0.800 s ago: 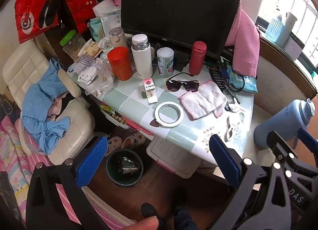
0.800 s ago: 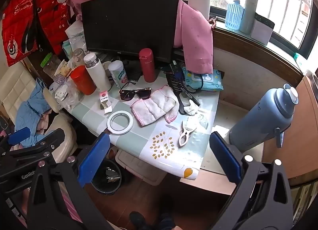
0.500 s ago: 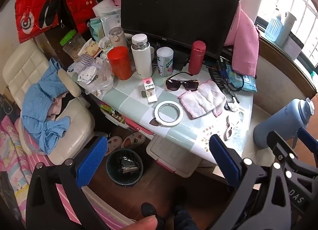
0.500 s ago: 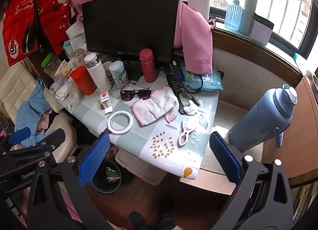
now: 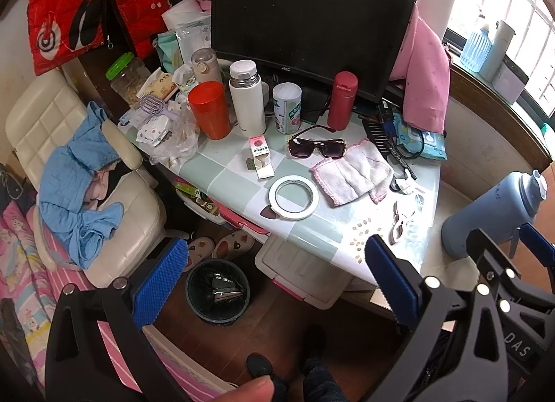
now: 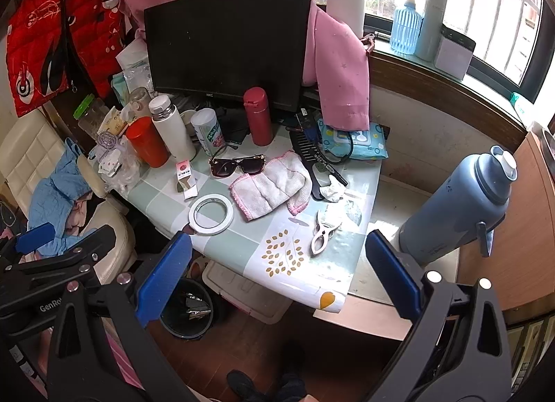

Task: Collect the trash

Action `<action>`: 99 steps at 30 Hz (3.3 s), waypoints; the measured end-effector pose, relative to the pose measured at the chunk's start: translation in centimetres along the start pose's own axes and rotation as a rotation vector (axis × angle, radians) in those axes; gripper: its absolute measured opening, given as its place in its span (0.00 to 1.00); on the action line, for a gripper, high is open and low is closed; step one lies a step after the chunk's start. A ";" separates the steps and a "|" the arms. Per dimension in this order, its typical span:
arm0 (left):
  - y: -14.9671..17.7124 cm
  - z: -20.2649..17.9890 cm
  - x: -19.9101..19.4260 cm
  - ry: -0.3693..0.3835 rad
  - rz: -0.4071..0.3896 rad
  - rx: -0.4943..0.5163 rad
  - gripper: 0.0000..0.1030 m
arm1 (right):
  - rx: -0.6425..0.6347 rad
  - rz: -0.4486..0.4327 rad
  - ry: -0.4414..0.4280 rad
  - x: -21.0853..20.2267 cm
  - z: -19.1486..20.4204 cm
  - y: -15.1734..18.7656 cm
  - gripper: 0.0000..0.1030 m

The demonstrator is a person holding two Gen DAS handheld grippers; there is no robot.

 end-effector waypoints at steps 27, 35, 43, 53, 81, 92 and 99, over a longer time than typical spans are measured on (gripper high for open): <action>1.2 -0.9 -1.3 0.020 0.006 0.007 0.96 | 0.018 -0.024 0.028 -3.1 0.9 1.9 0.96; 1.3 -1.1 -1.4 0.026 0.006 0.009 0.96 | 0.023 -0.037 0.047 -4.1 2.2 2.7 0.96; 1.5 -1.2 -1.8 0.039 0.003 0.015 0.96 | 0.033 -0.048 0.059 -4.8 3.1 3.4 0.96; 1.5 -0.7 -2.4 0.049 0.003 0.022 0.96 | 0.050 -0.058 0.072 -5.4 4.0 4.2 0.96; 1.7 -2.3 6.3 0.096 0.118 0.017 0.96 | 0.094 0.046 0.043 2.2 1.0 5.0 0.96; -0.7 -11.0 21.4 0.137 0.231 0.115 0.96 | 0.237 0.192 0.020 17.8 -5.8 7.1 0.96; -2.2 -16.1 29.1 0.183 0.290 0.219 0.96 | 0.265 0.270 0.027 25.4 -7.6 8.7 0.96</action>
Point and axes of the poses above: each gripper's, at about its wrist camera, not at the fingertips, and x roughly the way its jaws point, z to its left, y to its underside, the point moved 4 cm from there along x, roughly the way its jaws point, and after that the axes turned 15 degrees about -x, right-handed, at the moved point
